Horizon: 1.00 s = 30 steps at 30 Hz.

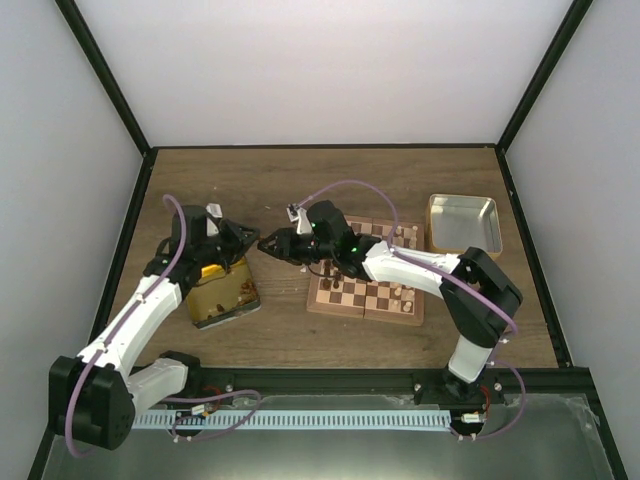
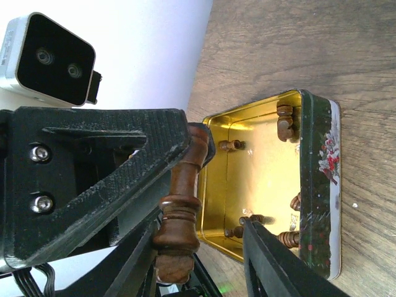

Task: Set up the chess pieces on the board
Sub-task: Place the chess piece on the chessboard.

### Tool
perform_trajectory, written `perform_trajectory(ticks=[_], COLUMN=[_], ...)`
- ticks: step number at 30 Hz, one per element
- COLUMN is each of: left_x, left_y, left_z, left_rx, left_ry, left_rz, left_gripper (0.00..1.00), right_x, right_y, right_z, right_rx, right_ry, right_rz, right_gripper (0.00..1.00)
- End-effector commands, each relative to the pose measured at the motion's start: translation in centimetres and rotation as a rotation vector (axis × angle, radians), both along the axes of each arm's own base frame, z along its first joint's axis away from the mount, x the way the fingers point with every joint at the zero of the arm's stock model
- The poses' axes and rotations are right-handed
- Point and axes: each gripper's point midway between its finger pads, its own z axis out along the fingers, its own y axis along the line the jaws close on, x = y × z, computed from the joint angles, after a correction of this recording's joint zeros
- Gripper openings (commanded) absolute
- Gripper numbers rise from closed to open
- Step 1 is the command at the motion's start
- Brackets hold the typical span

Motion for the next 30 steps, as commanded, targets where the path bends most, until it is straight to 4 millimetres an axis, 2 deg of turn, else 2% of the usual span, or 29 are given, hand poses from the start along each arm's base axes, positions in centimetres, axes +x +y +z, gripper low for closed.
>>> perform_trajectory(ticks=[1,12,14,18,20,23,27,30], left_x=[0.2,-0.1,-0.2,0.0,0.3,0.9,1.6,1.8], left_y=[-0.3,-0.4,-0.3,0.1,1.3,2.3,2.7,2.8], left_z=[-0.1,-0.7,-0.9,-0.9,-1.0,-0.3,0.4,0.4], left_rx=[-0.02,-0.029,-0.025,0.045,0.153,0.282,0.37,0.424], left_ry=[-0.007,0.006,0.011,-0.019,-0.02,-0.055,-0.102,-0.122], left_rz=[-0.011,-0.012,-0.012,-0.03,-0.024,-0.045,-0.08,-0.117], left_gripper=[0.18,0.21,0.27,0.51,0.58,0.62,0.66,0.67], right_x=[0.2,1.0,1.1,1.4,1.8,3.4,6.3,7.5], right_y=[0.5,-0.4,-0.4,-1.5,-3.2,-7.0,-12.7,-16.4], right_z=[2.0,2.9,3.2,3.0,2.5,1.3,-0.1,-1.9], right_rx=[0.034,0.039,0.031,-0.045,-0.107,-0.225,-0.424,-0.566], right_ry=[-0.011,-0.029,-0.04,-0.074,-0.116,-0.152,-0.19,-0.184], right_rz=[-0.009,-0.088,-0.086,-0.074,-0.068,-0.093,-0.157,-0.182], right_gripper=[0.38,0.16,0.14,0.13,0.13,0.12,0.12,0.12])
